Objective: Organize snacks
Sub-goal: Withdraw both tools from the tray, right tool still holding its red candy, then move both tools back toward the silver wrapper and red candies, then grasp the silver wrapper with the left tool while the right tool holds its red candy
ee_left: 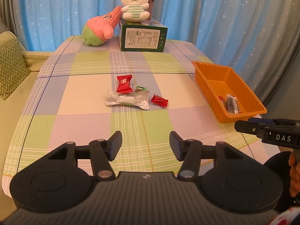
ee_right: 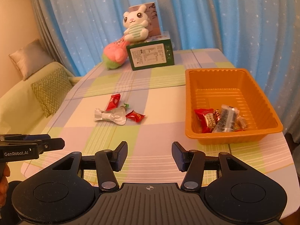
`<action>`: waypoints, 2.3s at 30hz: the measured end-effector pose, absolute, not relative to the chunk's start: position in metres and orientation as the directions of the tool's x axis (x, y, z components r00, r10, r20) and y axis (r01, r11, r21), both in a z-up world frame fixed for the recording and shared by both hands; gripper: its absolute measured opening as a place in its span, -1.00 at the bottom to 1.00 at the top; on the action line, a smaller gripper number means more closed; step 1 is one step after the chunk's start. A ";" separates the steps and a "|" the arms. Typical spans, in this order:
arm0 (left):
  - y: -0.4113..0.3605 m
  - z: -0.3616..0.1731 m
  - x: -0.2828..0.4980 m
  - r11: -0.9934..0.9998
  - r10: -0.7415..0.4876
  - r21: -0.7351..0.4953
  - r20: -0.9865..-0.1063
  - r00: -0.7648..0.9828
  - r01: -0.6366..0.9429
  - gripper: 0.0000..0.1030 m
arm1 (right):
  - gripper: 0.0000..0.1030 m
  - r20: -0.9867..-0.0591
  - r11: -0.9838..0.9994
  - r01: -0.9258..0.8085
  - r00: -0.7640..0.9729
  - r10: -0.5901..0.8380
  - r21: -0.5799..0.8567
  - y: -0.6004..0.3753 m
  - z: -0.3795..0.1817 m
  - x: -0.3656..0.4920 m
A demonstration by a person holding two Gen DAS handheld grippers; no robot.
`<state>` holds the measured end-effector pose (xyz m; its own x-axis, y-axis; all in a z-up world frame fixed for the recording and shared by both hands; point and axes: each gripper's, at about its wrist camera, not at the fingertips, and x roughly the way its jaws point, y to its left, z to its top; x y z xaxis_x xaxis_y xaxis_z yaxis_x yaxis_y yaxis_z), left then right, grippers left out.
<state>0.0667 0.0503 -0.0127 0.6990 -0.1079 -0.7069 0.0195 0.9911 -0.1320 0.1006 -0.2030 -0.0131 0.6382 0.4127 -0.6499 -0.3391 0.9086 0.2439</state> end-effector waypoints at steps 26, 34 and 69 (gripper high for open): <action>0.074 -0.058 0.134 0.979 -0.130 -0.004 -0.781 0.611 0.203 0.01 | 0.02 -0.668 0.818 -0.562 0.564 0.486 0.122 -0.141 -0.064 0.156; 0.070 -0.065 0.179 0.905 -0.138 0.154 -0.775 0.616 0.397 0.01 | 0.02 -0.677 0.771 -0.630 0.528 0.513 0.093 -0.118 -0.084 0.191; 0.088 -0.120 0.259 0.833 -0.278 0.003 -0.862 0.423 0.553 -0.49 | 0.02 -0.765 0.713 -0.701 0.439 0.471 0.037 -0.083 -0.123 0.275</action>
<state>0.2589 0.0878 -0.1202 0.4234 -0.2778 -0.8623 0.5528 0.8333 0.0030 0.2754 -0.0832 -0.1227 0.4391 0.4711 -0.7650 -0.7007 0.7126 0.0366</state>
